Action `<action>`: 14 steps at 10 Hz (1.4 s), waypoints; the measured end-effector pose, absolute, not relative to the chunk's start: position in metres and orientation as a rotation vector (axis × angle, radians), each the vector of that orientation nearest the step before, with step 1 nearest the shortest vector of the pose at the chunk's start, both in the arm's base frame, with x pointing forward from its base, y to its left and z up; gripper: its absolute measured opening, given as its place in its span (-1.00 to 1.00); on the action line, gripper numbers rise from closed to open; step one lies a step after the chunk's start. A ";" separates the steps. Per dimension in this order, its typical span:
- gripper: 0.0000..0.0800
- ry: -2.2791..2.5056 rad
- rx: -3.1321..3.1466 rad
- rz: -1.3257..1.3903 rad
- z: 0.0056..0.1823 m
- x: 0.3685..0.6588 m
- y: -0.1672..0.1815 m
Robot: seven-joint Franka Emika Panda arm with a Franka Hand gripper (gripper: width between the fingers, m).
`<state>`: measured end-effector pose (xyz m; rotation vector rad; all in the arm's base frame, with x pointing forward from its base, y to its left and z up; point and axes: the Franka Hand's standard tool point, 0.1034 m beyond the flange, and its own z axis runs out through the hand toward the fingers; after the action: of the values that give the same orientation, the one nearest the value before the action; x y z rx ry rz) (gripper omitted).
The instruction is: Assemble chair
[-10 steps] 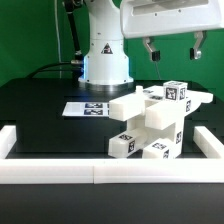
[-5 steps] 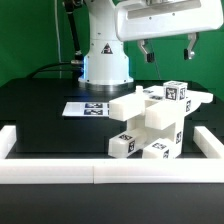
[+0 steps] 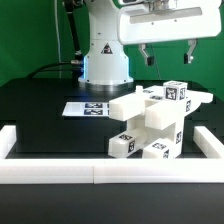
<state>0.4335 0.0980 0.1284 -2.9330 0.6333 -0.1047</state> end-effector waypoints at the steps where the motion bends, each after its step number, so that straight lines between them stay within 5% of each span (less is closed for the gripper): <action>1: 0.62 0.636 -2.943 -0.093 0.119 0.426 0.097; 14: 0.62 0.598 -3.016 -0.057 0.071 0.387 0.098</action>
Offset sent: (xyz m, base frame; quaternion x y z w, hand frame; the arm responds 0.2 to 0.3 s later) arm 0.0000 0.0000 0.0000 0.0000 0.0000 0.0000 1.0000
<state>0.3871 0.0985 0.0707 -3.0158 0.5977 -0.0572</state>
